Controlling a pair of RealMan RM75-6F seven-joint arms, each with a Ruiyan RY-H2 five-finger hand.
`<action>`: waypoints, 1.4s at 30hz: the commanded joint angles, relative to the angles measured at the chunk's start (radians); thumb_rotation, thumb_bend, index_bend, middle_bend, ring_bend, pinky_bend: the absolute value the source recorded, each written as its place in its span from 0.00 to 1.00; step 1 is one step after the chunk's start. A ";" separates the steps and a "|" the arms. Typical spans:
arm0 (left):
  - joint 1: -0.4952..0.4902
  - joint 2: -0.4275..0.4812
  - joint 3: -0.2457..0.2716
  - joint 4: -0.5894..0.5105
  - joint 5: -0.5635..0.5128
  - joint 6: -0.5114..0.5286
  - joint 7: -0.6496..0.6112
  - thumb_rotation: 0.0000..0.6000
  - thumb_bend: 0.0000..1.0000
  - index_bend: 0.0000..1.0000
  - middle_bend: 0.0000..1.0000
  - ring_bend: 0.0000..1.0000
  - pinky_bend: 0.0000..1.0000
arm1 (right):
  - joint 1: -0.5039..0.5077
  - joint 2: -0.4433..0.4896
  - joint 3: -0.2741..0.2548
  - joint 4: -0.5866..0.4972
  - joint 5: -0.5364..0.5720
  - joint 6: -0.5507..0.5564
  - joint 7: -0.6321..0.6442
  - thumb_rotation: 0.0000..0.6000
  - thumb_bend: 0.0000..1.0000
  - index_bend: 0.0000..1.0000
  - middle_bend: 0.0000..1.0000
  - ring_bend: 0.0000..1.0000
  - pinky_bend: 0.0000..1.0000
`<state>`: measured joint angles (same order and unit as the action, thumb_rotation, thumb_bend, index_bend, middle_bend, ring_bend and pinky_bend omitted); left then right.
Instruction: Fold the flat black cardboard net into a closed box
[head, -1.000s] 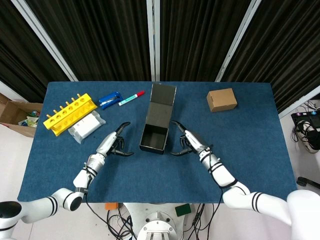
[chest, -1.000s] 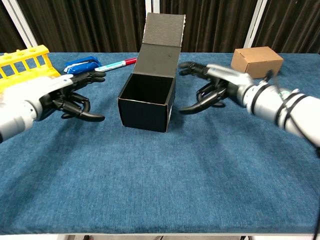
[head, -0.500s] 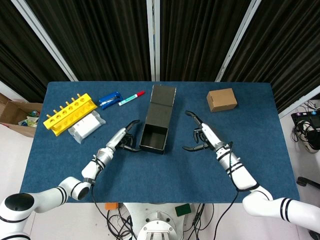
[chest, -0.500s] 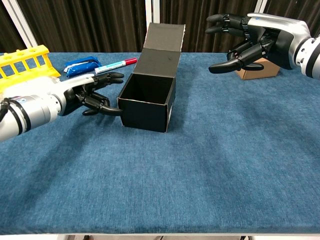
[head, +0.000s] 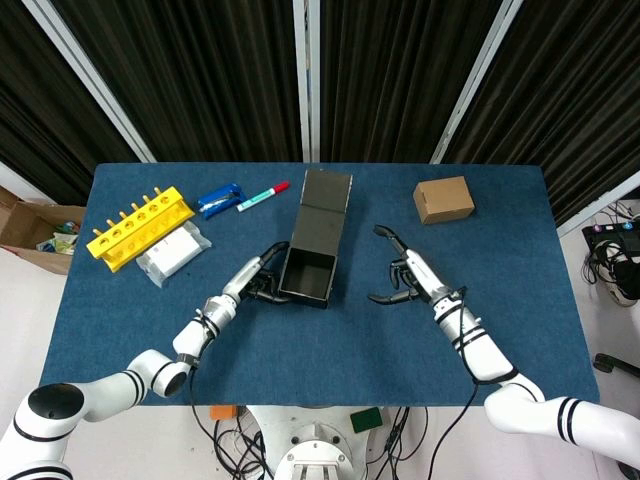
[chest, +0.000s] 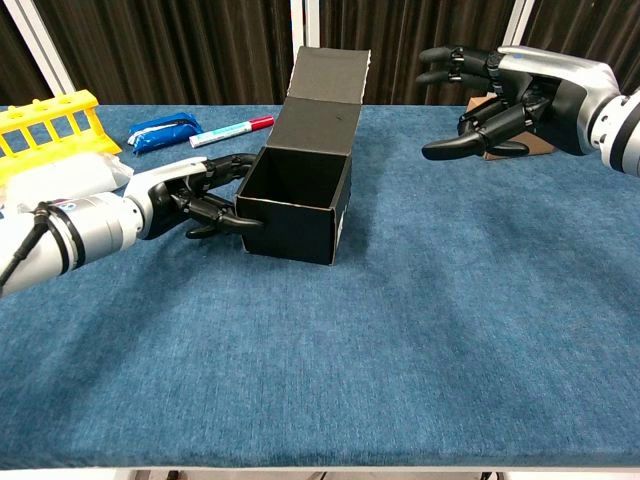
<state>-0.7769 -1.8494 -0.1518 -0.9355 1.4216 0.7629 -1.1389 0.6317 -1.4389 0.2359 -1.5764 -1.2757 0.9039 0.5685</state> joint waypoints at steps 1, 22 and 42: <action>-0.009 -0.034 -0.010 0.040 -0.003 0.000 -0.032 1.00 0.00 0.26 0.24 0.68 0.93 | -0.005 -0.007 -0.004 0.009 0.021 -0.011 0.010 1.00 0.01 0.00 0.10 0.71 1.00; 0.121 0.171 0.027 -0.452 0.039 0.244 0.231 1.00 0.00 0.57 0.52 0.72 0.94 | 0.288 -0.222 0.173 0.161 0.644 -0.104 -0.428 1.00 0.00 0.17 0.23 0.74 1.00; 0.126 0.037 -0.067 -0.307 -0.240 0.150 0.536 1.00 0.00 0.40 0.40 0.71 0.94 | 0.447 -0.190 0.159 -0.124 0.759 0.031 -0.778 1.00 0.00 0.24 0.35 0.78 1.00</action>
<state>-0.6533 -1.8013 -0.2073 -1.2539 1.1957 0.9228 -0.6169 1.0448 -1.6315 0.4125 -1.6901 -0.5720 0.9042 -0.1571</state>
